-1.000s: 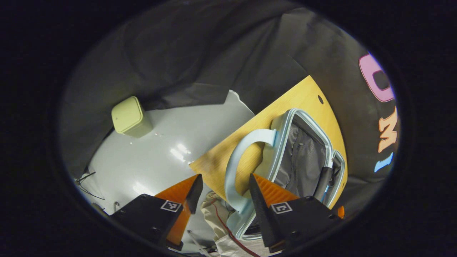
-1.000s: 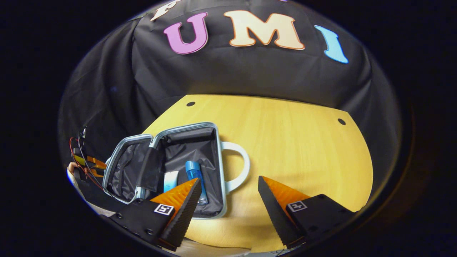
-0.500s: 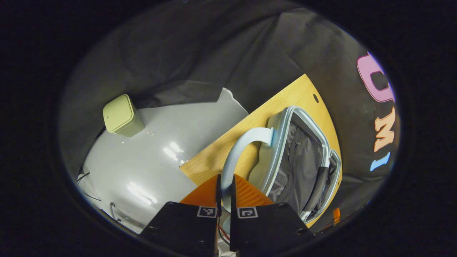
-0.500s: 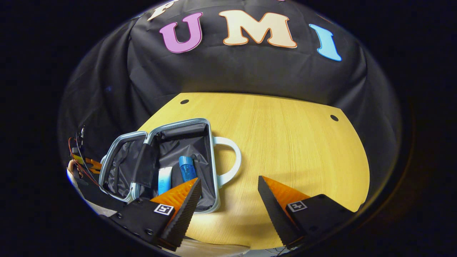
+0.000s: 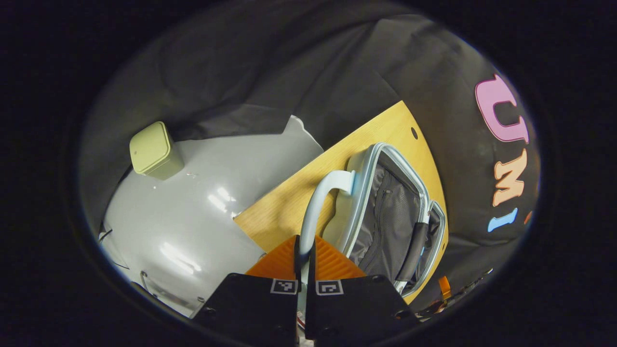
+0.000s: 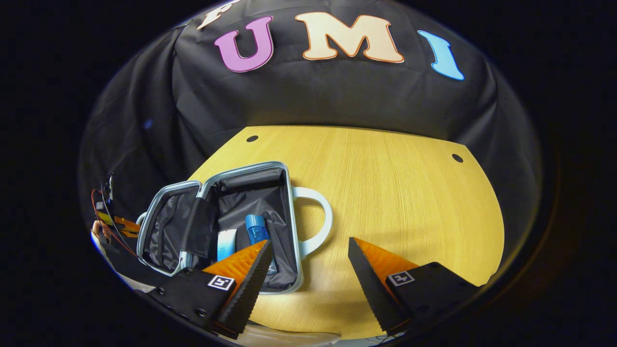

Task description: First open the suitcase, pack the skin care products into it, and then close the suitcase.

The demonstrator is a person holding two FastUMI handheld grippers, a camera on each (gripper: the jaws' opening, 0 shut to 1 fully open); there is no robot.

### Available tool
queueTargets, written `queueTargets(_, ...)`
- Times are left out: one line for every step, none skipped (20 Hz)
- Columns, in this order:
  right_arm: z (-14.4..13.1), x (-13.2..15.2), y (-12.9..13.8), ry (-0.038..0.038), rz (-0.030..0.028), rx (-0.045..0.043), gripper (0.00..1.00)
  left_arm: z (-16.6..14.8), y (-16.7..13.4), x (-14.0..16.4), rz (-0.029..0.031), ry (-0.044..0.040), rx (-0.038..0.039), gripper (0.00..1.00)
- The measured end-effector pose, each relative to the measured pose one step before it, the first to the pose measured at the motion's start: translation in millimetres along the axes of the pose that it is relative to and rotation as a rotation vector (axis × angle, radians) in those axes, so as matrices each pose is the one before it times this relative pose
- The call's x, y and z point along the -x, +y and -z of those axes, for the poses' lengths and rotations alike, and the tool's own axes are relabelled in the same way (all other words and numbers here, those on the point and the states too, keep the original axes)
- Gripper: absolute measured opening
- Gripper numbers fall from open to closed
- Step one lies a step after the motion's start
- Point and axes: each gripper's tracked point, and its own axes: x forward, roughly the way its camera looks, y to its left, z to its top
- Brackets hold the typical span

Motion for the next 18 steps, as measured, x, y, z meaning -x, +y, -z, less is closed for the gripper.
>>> queueTargets(0.66, 0.97, -0.74, -0.00235, -0.0004, -0.00282, 0.95, -1.26, -2.17, 3.07, -0.00636, -0.00397, 0.00046, 0.0)
queueTargets(0.53, -0.09, -1.92, -0.00131, 0.00102, -0.0024, 0.99, -2.38, -2.85, 4.45, -0.00792, -0.01113, -0.00396, 0.0)
queueTargets(1.04, 0.13, -1.19, -0.00065, -0.00034, -0.00301, 0.99, -2.23, -4.64, 6.07, -0.00287, -0.00928, -0.00329, 0.0)
queueTargets(0.05, 0.37, -2.15, -0.00013, -0.00073, -0.00434, 0.95, -0.77, -6.28, 7.86, -0.00426, -0.00862, -0.0019, 0.02)
queueTargets(0.23, 1.04, -2.39, -0.0014, -0.00049, -0.00427, 0.95, -1.14, -5.7, 8.31, -0.00616, -0.00705, 0.0009, 0.02)
queueTargets(-0.27, -0.01, -3.95, -0.0016, 0.00193, -0.00534, 0.99, -1.56, -6.34, 9.85, -0.00315, -0.01159, -0.00193, 0.0)
queueTargets(0.08, 1.07, -2.94, -0.00187, -0.00033, -0.00674, 0.95, -2.09, -6.55, 10.28, -0.00105, -0.00716, -0.003, 0.0)
queueTargets(0.18, 0.93, -4.0, -0.00147, -0.00135, -0.00865, 0.99, 0.78, -7.8, 9.24, 0.00471, -0.00649, 0.00006, 0.0)
queueTargets(1.19, 0.49, -3.9, 0.0004, -0.0016, -0.00924, 0.99, -0.57, -9.04, 9.52, -0.00145, -0.00496, -0.00796, 0.0)
queueTargets(1.9, -1.19, -4.19, 0.00394, -0.00027, -0.008, 0.95, -0.54, -7.51, 8.72, 0.00016, -0.01058, -0.02116, 0.0)
queueTargets(1.65, 0.39, -6.02, 0.0019, 0.00277, -0.00636, 0.95, -0.27, -8.74, 8.41, -0.004, -0.00837, -0.02771, 0.0)
queueTargets(-0.73, 1.15, -6.1, -0.00377, 0.00202, -0.00641, 0.99, 0.97, -9.25, 7.61, -0.01222, -0.00689, -0.03064, 0.0)
queueTargets(-0.52, 0.66, -5.46, -0.00376, 0.00094, -0.0067, 0.99, -0.37, -9.91, 6.48, -0.01405, -0.00533, -0.03095, 0.0)
queueTargets(-1.3, 0.83, -5.9, -0.00451, 0.00027, -0.00701, 0.95, 0.12, -12.27, 5.65, -0.01431, -0.00549, -0.02734, 0.0)
queueTargets(-0.35, 1.49, -4.64, -0.00253, -0.00116, -0.00452, 0.95, 0.62, -10.68, 7.23, -0.01515, -0.00701, -0.03335, 0.0)
queueTargets(-0.74, 1.6, -5.29, -0.00283, -0.00208, -0.00007, 0.95, 0.42, -10.21, 5.08, -0.01785, -0.00814, -0.0348, 0.0)
queueTargets(0.4, 1.14, -4.98, -0.00196, -0.00087, 0.00286, 0.99, 0.9, -9.45, 6.8, -0.01586, -0.00265, -0.03158, 0.0)
queueTargets(0.64, 0.84, -6.82, -0.00032, -0.00066, 0.0041, 0.95, 1.52, -12.9, 7.12, -0.0101, -0.00224, -0.02798, 0.0)
